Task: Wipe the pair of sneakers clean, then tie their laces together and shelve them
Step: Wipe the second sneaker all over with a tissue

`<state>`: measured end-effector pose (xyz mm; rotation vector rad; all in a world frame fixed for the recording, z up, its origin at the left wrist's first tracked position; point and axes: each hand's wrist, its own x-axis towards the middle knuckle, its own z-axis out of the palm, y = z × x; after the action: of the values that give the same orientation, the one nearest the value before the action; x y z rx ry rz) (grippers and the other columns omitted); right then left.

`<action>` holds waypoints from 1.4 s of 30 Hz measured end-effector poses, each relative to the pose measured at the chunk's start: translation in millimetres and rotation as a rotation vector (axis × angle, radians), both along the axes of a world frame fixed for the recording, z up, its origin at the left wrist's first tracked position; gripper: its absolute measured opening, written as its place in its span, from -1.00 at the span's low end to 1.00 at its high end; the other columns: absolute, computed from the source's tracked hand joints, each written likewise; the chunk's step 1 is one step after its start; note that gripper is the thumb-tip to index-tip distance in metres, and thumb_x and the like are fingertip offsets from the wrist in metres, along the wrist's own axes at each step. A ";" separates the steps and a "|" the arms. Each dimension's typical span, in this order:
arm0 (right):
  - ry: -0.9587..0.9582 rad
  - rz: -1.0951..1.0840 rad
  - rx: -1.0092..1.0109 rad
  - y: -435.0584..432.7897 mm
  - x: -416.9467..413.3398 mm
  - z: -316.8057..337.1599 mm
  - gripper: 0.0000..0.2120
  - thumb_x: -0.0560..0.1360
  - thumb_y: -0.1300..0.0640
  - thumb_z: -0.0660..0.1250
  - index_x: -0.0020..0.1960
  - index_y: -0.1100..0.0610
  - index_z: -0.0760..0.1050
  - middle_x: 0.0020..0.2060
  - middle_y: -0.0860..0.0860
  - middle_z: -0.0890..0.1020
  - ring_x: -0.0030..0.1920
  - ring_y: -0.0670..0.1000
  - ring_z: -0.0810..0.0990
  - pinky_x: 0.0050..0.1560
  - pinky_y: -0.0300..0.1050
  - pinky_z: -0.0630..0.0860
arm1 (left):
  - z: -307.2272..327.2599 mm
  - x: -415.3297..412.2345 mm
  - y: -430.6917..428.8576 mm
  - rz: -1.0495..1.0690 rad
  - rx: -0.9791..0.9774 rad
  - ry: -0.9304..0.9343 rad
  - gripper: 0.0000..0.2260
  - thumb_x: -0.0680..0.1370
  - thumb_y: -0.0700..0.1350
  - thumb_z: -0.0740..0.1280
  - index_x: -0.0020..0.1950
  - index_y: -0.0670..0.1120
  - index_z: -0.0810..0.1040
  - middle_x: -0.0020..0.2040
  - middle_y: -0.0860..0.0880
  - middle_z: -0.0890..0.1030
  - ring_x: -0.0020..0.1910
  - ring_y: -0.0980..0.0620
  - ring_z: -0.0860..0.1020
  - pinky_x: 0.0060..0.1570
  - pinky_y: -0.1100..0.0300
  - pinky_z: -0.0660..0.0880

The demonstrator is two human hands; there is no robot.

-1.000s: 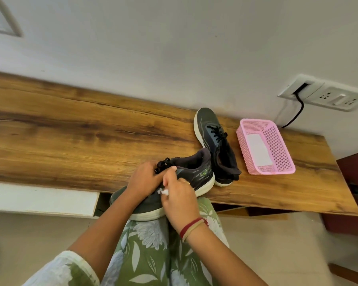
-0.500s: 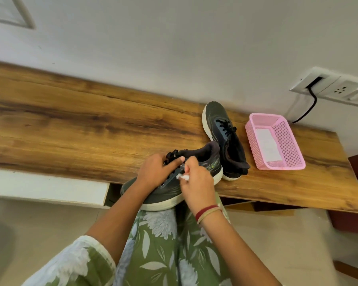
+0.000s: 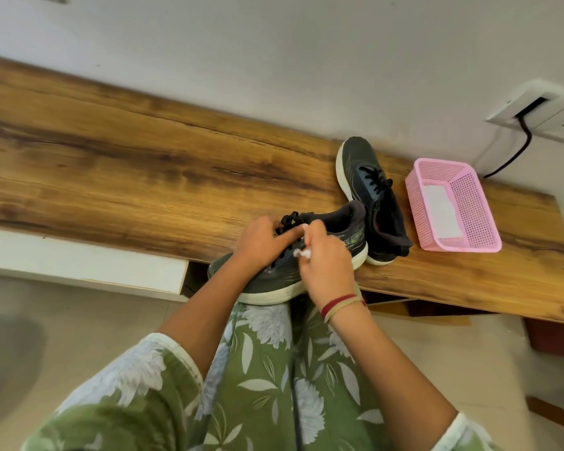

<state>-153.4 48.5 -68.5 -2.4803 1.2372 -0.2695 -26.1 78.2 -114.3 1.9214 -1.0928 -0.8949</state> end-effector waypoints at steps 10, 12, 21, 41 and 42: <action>-0.002 -0.006 -0.002 2.5 2.4 0.2 -0.80 0.43 0.26 0.30 0.01 0.16 0.35 -0.26 0.09 0.54 -0.20 0.14 0.52 -0.26 -0.09 0.30 | 6.2 0.1 3.2 0.010 -0.007 0.065 -0.68 0.52 0.12 0.35 -0.38 0.05 0.40 -0.49 0.08 0.43 -0.50 0.12 0.37 -0.42 0.21 0.26; -0.115 -0.184 0.075 -16.8 -11.6 10.3 -0.79 0.43 0.19 0.38 -0.14 0.08 0.32 -0.33 -0.01 0.51 -0.28 0.04 0.51 -0.28 -0.09 0.38 | 8.3 1.7 4.7 0.017 0.020 0.082 -0.70 0.51 0.15 0.35 -0.35 0.05 0.46 -0.49 0.07 0.45 -0.51 0.13 0.40 -0.44 0.22 0.27; -0.602 -0.619 0.243 -41.1 -55.0 9.2 -0.84 0.44 0.19 0.42 0.02 0.10 0.64 -0.11 -0.05 0.65 -0.06 -0.09 0.60 0.02 -0.18 0.55 | 29.7 -18.8 -8.7 0.024 -0.032 -0.325 -0.61 0.55 0.04 0.27 0.33 -0.04 0.34 0.14 -0.09 0.52 0.07 -0.10 0.53 -0.02 0.06 0.49; -0.225 -0.058 -0.154 -15.9 -37.0 -7.5 -0.72 0.52 0.15 0.12 -0.08 0.21 0.60 -0.23 0.12 0.53 -0.22 0.11 0.48 -0.21 -0.05 0.43 | 5.9 -35.5 -27.1 -0.150 -0.024 -0.086 -0.73 0.62 -0.05 0.23 0.10 -0.15 0.65 0.39 -0.04 0.35 0.35 -0.06 0.25 0.18 0.31 0.09; -0.205 -0.017 -0.187 -18.5 -38.7 -8.2 -0.69 0.51 0.13 0.09 -0.09 0.21 0.59 -0.24 0.12 0.53 -0.23 0.12 0.47 -0.22 -0.05 0.42 | 6.0 -35.7 -27.6 -0.152 -0.018 -0.082 -0.73 0.62 -0.04 0.22 0.12 -0.16 0.65 0.39 -0.04 0.35 0.34 -0.06 0.25 0.18 0.30 0.09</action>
<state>-192.1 30.0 -76.7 -2.5197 1.1954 -0.6541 -61.8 50.5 -108.3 1.8942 -1.3050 -0.8910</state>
